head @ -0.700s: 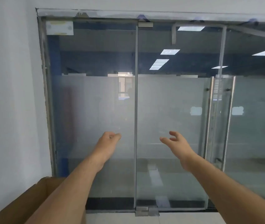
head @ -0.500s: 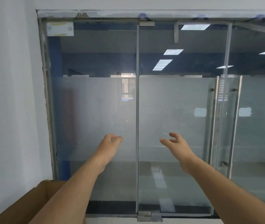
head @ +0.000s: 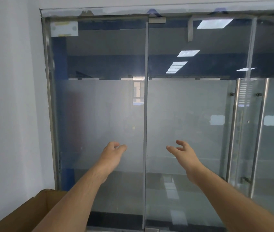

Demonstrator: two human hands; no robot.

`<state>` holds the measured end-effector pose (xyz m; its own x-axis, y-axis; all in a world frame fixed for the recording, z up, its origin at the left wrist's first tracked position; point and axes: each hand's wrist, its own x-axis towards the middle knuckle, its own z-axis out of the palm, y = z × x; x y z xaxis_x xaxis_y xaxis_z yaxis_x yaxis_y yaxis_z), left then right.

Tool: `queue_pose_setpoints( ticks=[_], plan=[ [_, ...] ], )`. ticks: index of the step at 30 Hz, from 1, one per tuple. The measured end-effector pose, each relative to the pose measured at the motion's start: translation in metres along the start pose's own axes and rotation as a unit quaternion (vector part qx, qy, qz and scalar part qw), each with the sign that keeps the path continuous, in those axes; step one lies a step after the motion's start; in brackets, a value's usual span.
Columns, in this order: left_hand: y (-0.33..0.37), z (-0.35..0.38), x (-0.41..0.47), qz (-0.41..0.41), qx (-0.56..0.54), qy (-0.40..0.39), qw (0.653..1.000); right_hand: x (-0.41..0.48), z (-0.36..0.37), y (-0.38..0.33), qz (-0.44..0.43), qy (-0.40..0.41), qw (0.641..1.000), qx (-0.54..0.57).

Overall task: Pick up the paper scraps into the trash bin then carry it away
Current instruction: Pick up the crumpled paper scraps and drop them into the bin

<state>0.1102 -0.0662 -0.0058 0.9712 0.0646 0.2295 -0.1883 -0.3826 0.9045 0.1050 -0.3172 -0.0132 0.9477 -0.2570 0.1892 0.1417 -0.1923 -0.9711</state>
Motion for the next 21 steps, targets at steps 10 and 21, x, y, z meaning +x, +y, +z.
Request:
queue_pose_setpoints(
  ticks=[10, 21],
  plan=[
    [-0.052, 0.008, 0.027, -0.017, -0.01, -0.028, 0.999, 0.016, 0.04, 0.038, -0.001, 0.004, 1.0, -0.013],
    [-0.381, 0.093, -0.102, -0.294, 0.053, -0.176, 0.938, -0.169, 0.123, 0.363, 0.258, -0.123, 0.943, -0.172]
  ],
)
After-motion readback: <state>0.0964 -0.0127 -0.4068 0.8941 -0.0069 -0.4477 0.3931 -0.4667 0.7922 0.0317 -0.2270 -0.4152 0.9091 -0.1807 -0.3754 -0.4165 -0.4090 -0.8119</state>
